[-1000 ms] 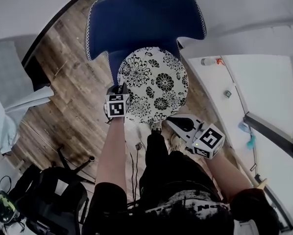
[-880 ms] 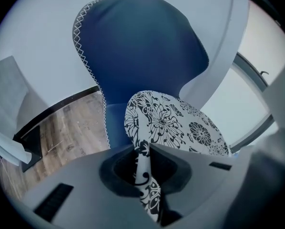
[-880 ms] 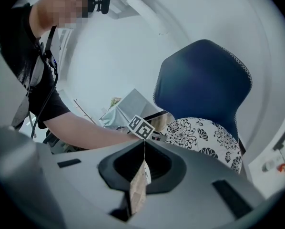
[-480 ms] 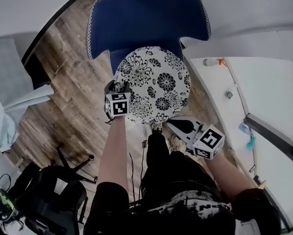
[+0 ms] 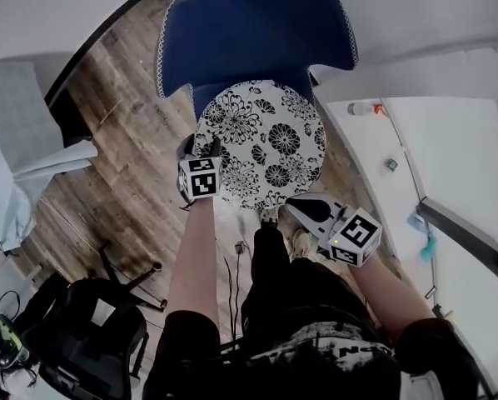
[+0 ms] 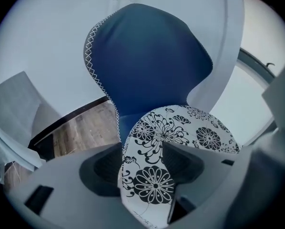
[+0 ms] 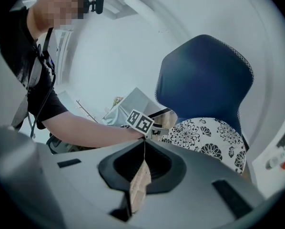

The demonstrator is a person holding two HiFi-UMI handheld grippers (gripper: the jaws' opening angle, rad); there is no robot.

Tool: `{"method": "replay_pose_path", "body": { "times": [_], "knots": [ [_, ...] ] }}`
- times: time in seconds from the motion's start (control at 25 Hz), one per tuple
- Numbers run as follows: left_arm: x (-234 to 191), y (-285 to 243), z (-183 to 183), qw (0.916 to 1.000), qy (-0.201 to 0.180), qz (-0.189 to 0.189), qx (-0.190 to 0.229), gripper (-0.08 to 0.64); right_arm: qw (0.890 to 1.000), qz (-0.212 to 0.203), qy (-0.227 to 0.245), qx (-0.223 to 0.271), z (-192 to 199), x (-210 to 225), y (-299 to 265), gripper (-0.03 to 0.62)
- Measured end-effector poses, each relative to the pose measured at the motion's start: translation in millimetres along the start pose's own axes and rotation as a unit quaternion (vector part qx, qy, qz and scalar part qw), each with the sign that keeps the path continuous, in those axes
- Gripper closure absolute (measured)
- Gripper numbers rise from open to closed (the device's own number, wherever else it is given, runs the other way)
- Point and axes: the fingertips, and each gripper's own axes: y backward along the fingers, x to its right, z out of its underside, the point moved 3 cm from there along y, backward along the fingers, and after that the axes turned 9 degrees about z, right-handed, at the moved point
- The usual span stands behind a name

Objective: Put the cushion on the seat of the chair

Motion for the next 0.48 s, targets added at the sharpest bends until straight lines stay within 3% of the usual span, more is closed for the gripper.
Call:
{"method": "replay_pose_path", "body": {
  "times": [0.16,0.28,0.36,0.48],
  "knots": [
    [12.5,12.7,-2.3,0.9999,0.008,0.014,0.003,0.307,1.000,0.000,0.013,0.004,-2.6,-3.6,6.1,0.574],
    [28.8,28.5,-10.0,0.9966,0.051,0.056,0.032,0.318,1.000,-0.001,0.023,0.012,-7.1,-7.5,13.1,0.574],
    [38.6,44.5,-20.6,0.9932,0.066,0.078,0.056,0.370,0.999,-0.001,0.036,0.019,-13.7,-10.0,17.6,0.574],
    [54.2,72.6,-38.2,0.9910,0.051,0.096,0.078,0.454,0.998,0.000,0.052,0.033,-28.3,-15.1,26.7,0.575]
  ]
}}
